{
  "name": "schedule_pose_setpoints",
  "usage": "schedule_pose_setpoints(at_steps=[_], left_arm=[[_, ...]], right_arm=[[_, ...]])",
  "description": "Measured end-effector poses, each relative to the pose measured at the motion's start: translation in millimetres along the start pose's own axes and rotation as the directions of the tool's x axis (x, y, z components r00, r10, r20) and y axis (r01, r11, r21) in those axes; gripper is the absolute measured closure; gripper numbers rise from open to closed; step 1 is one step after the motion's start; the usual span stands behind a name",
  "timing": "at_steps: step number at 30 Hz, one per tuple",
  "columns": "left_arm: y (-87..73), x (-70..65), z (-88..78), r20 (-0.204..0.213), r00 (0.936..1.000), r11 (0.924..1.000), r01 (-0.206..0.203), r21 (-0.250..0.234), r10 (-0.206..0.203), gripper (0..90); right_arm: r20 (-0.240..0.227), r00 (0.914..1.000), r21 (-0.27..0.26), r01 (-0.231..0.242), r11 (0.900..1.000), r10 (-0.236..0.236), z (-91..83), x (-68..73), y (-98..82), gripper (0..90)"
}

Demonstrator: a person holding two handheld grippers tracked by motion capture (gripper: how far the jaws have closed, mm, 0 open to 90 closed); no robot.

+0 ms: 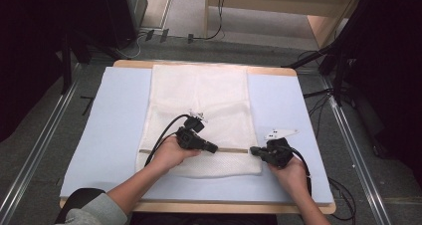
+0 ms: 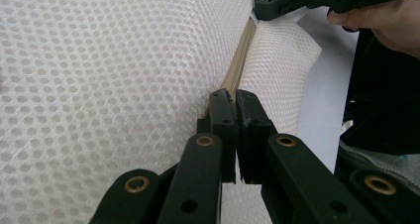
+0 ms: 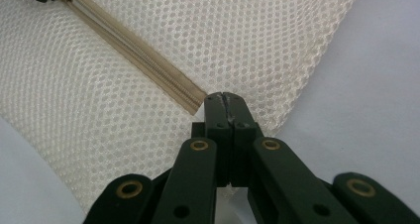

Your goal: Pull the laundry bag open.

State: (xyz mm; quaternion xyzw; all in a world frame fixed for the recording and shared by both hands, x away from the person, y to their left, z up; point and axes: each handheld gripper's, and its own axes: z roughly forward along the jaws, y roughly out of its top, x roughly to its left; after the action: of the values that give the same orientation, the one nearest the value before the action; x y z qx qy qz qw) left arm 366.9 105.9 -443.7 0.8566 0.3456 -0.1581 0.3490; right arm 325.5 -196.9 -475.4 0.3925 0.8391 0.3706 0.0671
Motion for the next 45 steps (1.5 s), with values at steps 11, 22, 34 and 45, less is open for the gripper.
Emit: schedule_pose_setpoints(at_steps=[11, 22, 34, 45], left_arm=[[-7.0, 3.9, -17.1, 0.001, 1.0, 1.0, 0.0, -0.009, 0.0, 89.0], [-14.4, 10.2, -30.3, 0.012, 0.9996, 0.9996, 0.027, -0.005, -0.027, 89.1], [-33.4, 25.7, -65.8, -0.014, 0.9954, 0.9937, 0.093, -0.062, -0.094, 89.1], [-40.3, 26.5, -72.0, 0.0, 0.9946, 0.9917, 0.103, -0.077, -0.104, 89.0]], right_arm=[[0.001, 1.0, 0.0, 0.005, 1.0, -0.005, 0.5, 0.6, 0.6, 90.0], [-0.004, 1.0, -0.002, 0.0, 1.0, 0.0, 0.7, 0.4, 0.6, 90.0], [-0.001, 1.0, 0.005, 0.004, 1.0, -0.004, 0.6, 0.1, 1.3, 90.0], [-0.003, 0.9999, 0.016, 0.014, 1.0, -0.014, 0.8, 0.0, 3.2, 90.0]])
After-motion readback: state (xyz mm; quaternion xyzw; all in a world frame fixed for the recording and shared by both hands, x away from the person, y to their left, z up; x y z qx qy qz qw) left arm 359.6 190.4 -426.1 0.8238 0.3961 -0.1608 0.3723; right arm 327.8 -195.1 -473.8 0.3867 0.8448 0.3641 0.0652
